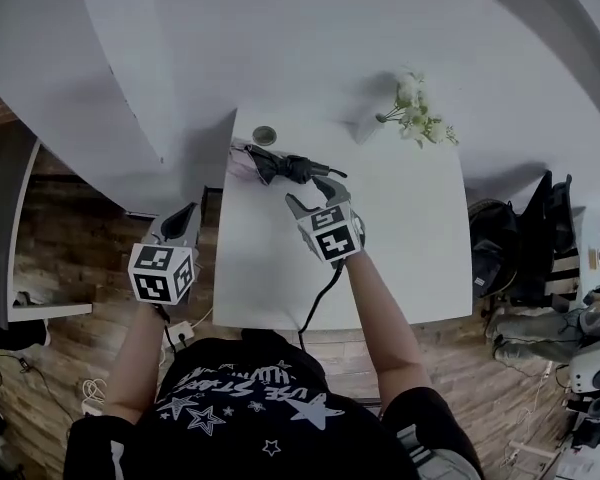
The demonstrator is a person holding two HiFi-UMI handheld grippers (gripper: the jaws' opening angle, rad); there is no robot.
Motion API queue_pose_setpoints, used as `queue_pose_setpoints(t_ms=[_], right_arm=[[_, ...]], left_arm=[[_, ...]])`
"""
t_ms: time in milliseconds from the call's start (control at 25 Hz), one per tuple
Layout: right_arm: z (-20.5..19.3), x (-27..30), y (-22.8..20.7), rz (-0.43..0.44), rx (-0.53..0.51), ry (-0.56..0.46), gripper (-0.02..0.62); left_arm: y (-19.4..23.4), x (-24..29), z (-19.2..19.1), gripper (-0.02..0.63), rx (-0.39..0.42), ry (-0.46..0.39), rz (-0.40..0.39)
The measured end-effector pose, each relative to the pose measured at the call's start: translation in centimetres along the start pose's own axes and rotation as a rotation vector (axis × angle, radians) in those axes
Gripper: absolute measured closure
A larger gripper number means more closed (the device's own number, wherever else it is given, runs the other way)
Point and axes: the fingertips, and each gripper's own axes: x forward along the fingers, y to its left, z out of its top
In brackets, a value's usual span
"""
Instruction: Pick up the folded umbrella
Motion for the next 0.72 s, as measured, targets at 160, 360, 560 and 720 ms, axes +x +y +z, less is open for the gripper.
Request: queue_pose_setpoints(t_ms=[160,360,560,720], right_arm=[[-0.3,2.8,-0.8,0.093,-0.166,0.058,0.259],[-0.8,6.5,-1.9,0.189,-0.31,0.141,0.275],[-2.0,9.8,-1.9,0.279,-0.408,0.228,0.239],[-2.7,12.2,-1.4,0.342,-0.431,0.277,0.229]], left_arm=[[0.6,1.2,-0.2,0.603,-0.011,0.017,0.032],[1.6,2.8,-0.4,0.603,-0.025,0.039,0.07],[2.2,4.5,-1.0,0.603,-0.034,0.068,0.093],[2.5,5.5,-1.6,0.603,-0.042,0.087,0.098]])
